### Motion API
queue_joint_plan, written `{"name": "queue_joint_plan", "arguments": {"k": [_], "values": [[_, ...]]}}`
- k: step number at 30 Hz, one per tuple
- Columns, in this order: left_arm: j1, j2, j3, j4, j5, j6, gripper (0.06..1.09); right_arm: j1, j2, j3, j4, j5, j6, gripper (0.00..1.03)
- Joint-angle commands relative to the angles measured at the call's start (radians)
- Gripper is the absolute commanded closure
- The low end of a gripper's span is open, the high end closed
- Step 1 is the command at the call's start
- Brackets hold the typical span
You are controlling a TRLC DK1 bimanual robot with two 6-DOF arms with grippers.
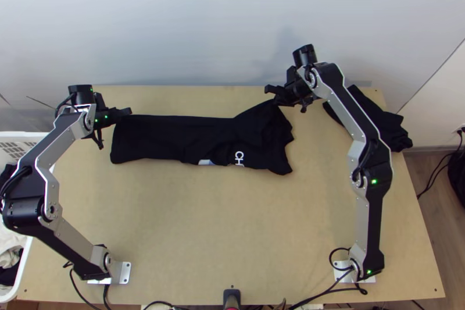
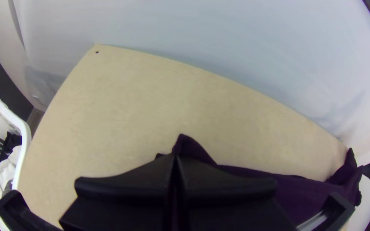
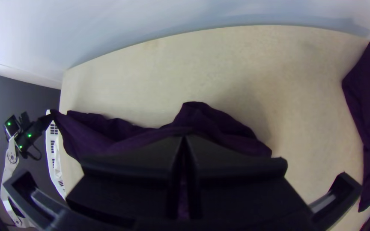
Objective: Fold the t-shirt
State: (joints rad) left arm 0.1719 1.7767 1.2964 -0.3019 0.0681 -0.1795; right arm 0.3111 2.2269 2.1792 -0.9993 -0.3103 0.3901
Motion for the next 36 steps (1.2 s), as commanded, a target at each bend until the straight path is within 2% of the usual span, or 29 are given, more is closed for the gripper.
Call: {"name": "queue_joint_plan", "arguments": {"k": [1, 4, 5, 6, 7, 9, 10, 11, 13, 16, 19, 22, 29, 31, 36], "values": [[0.014, 0.03, -0.008, 0.017, -0.004, 0.0, 1.05, 0.011, 0.076, 0.042, 0.001, 0.004, 0.01, 1.0], [0.006, 0.02, -0.026, 0.015, -0.004, -0.006, 1.03, 0.017, 0.091, 0.044, -0.007, 0.011, 0.006, 0.97], [0.005, 0.01, -0.032, 0.015, -0.004, -0.017, 0.97, 0.017, 0.091, 0.047, -0.007, 0.019, 0.006, 0.94], [0.006, 0.0, -0.039, 0.014, -0.004, -0.021, 0.9, 0.017, 0.088, 0.047, -0.009, 0.023, 0.004, 0.86], [0.006, -0.008, -0.045, 0.009, -0.004, -0.025, 0.85, 0.017, 0.083, 0.047, -0.015, 0.027, 0.006, 0.72], [0.012, -0.019, -0.057, -0.005, -0.004, -0.028, 0.71, 0.016, 0.073, 0.047, -0.044, 0.025, 0.009, 0.26], [0.014, -0.025, -0.066, -0.008, -0.005, -0.025, 0.62, 0.014, 0.073, 0.045, -0.059, 0.025, 0.009, 0.1], [0.014, -0.026, -0.074, -0.009, -0.005, -0.018, 0.54, 0.014, 0.073, 0.047, -0.076, 0.025, 0.006, 0.04], [0.015, -0.023, -0.08, -0.017, -0.005, -0.006, 0.4, 0.014, 0.068, 0.047, -0.105, 0.025, -0.01, 0.04], [0.018, -0.033, -0.068, -0.048, -0.005, -0.002, 0.33, 0.008, 0.045, 0.05, -0.131, 0.023, -0.016, 0.04], [0.017, -0.057, -0.042, -0.155, -0.005, 0.0, 0.24, 0.003, -0.013, 0.05, -0.151, 0.014, -0.014, 0.04], [0.0, -0.089, -0.086, -0.2, -0.005, 0.025, 0.2, 0.017, -0.088, 0.033, -0.16, -0.01, -0.016, 0.04], [-0.023, -0.088, -0.189, -0.098, -0.005, 0.041, 0.19, 0.117, -0.185, 0.042, -0.185, -0.073, 0.007, 0.04], [-0.032, -0.079, -0.213, -0.045, -0.039, 0.041, 0.18, 0.151, -0.214, 0.022, -0.185, -0.072, 0.004, 0.04], [-0.045, -0.045, -0.2, -0.031, -0.091, 0.038, 0.18, 0.184, -0.231, -0.012, -0.188, -0.072, 0.001, 0.04]]}}
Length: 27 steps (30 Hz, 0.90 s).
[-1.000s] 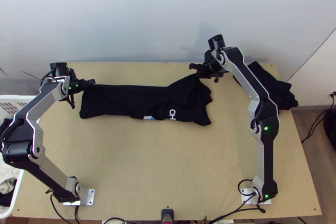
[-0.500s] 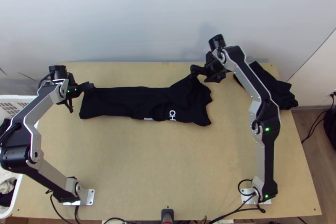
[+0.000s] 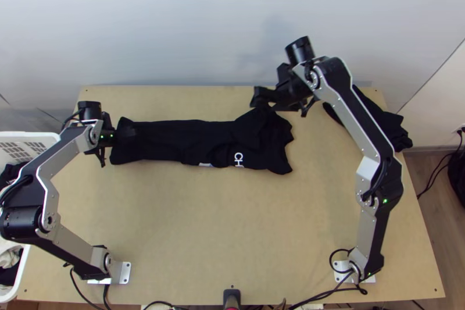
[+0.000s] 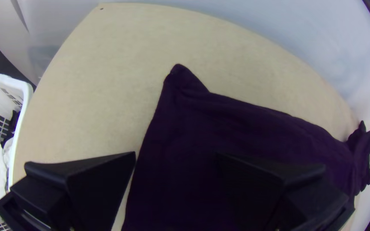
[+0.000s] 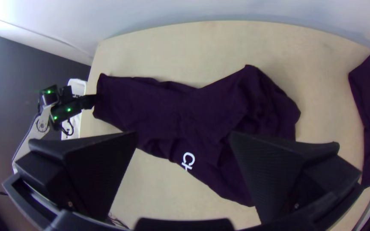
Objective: Fold the t-shirt
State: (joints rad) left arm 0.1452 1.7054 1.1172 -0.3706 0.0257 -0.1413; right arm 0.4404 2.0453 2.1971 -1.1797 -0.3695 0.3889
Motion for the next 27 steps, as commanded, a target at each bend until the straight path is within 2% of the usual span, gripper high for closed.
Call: {"name": "queue_joint_plan", "arguments": {"k": [1, 7, 10, 12, 15, 16, 19, 20, 27], "values": [[-0.022, 0.033, -0.022, 0.039, -0.049, -0.001, 0.18, 0.058, -0.053, -0.031, -0.008, -0.013, 0.002, 0.04], [-0.041, 0.088, -0.008, 0.025, -0.05, -0.032, 0.19, 0.069, -0.054, -0.036, -0.008, -0.013, 0.004, 0.04], [-0.064, 0.111, -0.01, 0.022, -0.053, -0.034, 0.23, 0.069, -0.054, -0.036, -0.008, -0.011, 0.004, 0.04], [-0.082, 0.122, -0.013, 0.022, -0.053, -0.034, 0.31, 0.069, -0.054, -0.036, -0.008, -0.011, 0.004, 0.04], [-0.096, 0.123, -0.016, 0.024, -0.052, -0.03, 0.52, 0.064, -0.054, -0.036, -0.008, -0.011, 0.004, 0.04], [-0.096, 0.128, -0.016, 0.022, -0.052, -0.027, 0.61, 0.063, -0.054, -0.034, -0.008, -0.011, 0.004, 0.04], [-0.104, 0.126, -0.014, 0.007, -0.043, -0.006, 1.01, 0.067, -0.054, -0.037, -0.008, -0.011, 0.002, 0.04], [-0.108, 0.115, -0.013, -0.004, -0.043, 0.0, 1.05, 0.072, -0.054, -0.043, -0.008, -0.013, -0.001, 0.04], [-0.131, -0.053, -0.008, -0.056, -0.026, -0.03, 1.05, 0.13, 0.042, -0.043, 0.0, -0.005, -0.033, 0.04]]}}
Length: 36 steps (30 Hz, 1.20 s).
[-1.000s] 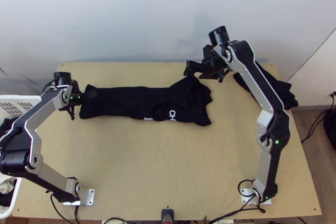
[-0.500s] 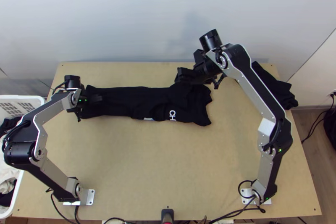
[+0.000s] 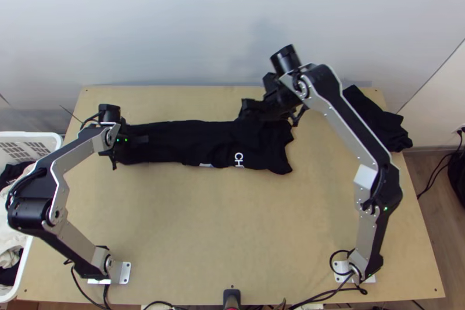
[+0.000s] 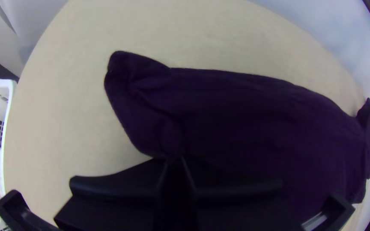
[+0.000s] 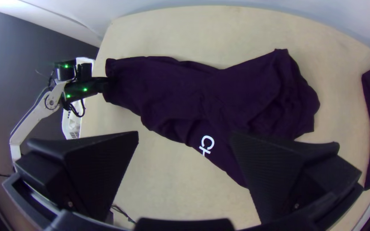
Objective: Fold the t-shirt
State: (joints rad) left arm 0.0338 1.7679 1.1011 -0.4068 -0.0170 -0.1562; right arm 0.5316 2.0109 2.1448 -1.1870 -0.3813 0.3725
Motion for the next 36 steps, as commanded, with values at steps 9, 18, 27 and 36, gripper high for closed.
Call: {"name": "queue_joint_plan", "arguments": {"k": [9, 18, 27, 36], "values": [[-0.018, -0.265, 0.126, -0.122, 0.048, -0.071, 1.05, 0.163, 0.246, 0.063, 0.009, 0.009, -0.05, 0.04], [-0.041, -0.298, 0.26, -0.187, 0.207, -0.144, 1.05, 0.174, 0.396, 0.081, 0.055, 0.053, -0.04, 0.04], [-0.187, -0.315, 0.33, -0.228, 0.224, -0.141, 1.05, 0.154, 0.505, 0.084, 0.079, 0.084, -0.029, 0.04], [-0.282, -0.271, 0.401, -0.233, 0.253, -0.137, 1.05, 0.117, 0.374, 0.082, 0.032, 0.093, -0.014, 0.04]]}}
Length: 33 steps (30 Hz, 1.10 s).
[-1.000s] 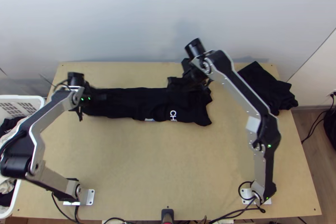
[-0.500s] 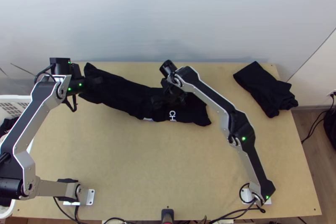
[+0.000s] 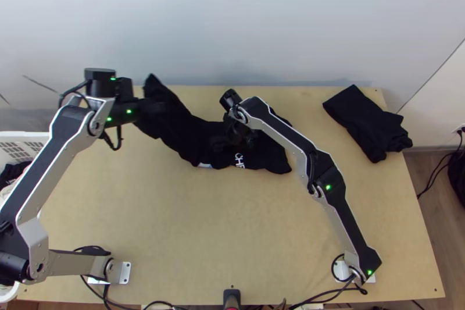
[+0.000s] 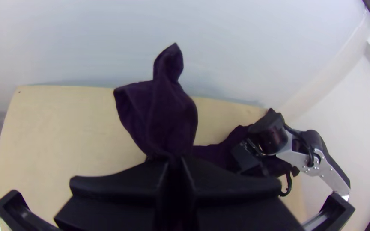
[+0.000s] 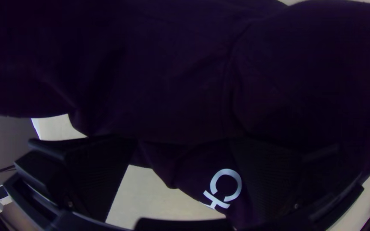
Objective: Fold the t-shirt
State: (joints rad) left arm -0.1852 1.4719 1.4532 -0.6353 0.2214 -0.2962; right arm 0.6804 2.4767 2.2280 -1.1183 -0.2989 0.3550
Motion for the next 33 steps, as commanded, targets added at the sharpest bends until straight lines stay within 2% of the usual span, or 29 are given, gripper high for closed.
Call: {"name": "queue_joint_plan", "arguments": {"k": [1, 10, 20, 26, 33], "values": [[-0.068, 0.033, 0.056, -0.004, 0.013, 0.003, 1.05, -0.044, -0.128, -0.005, -0.049, 0.009, 0.002, 0.04], [-0.14, 0.093, 0.093, 0.014, 0.013, -0.026, 1.05, -0.212, -0.404, -0.018, -0.172, -0.039, -0.024, 0.04], [-0.275, 0.205, 0.245, 0.072, -0.002, -0.118, 1.05, -0.292, -0.605, -0.09, -0.239, -0.049, -0.017, 0.04], [-0.43, 0.294, 0.246, 0.198, -0.149, -0.066, 1.05, -0.352, -0.708, -0.223, -0.239, -0.049, -0.017, 0.04], [-0.522, 0.462, 0.319, 0.276, -0.208, -0.07, 1.05, -0.394, -0.742, -0.288, -0.239, -0.051, -0.016, 0.04]]}}
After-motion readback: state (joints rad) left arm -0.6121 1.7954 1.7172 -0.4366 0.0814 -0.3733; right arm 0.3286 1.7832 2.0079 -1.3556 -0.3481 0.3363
